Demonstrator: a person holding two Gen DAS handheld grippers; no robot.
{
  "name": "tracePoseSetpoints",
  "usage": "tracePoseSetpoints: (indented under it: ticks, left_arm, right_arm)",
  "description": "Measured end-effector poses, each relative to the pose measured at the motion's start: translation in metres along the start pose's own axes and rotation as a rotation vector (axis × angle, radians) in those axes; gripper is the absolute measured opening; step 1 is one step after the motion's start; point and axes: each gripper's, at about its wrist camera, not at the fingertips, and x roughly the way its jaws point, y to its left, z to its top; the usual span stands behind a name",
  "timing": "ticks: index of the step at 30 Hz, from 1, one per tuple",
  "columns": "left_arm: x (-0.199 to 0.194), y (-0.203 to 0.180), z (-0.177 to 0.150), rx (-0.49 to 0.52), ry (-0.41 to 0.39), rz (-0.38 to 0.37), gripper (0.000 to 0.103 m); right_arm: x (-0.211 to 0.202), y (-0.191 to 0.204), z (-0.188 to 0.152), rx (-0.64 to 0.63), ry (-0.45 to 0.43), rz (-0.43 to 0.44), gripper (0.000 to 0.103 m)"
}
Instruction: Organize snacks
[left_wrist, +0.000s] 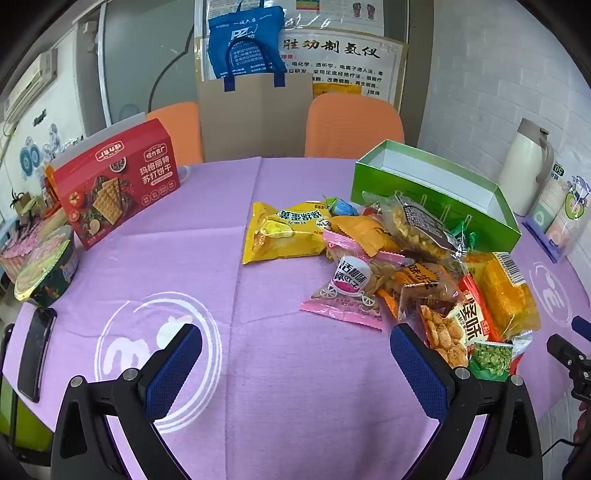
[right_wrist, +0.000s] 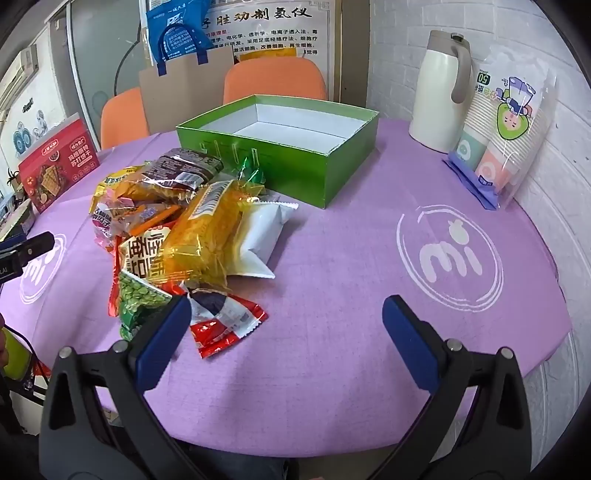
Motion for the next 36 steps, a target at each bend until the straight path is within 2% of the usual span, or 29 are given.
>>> tracePoseSetpoints:
  ticks: [15,36]
  left_arm:
    - [0.003,-0.005,-0.001,0.008,0.009,-0.018,0.103]
    - [0.001,-0.006,0.000,0.027,0.010,-0.042,0.103]
  right_arm:
    - [0.012,-0.006,-0.003,0.017,0.041,0.004,0.103]
    - [0.013,-0.005,-0.003,0.015,0.043,0.003,0.103]
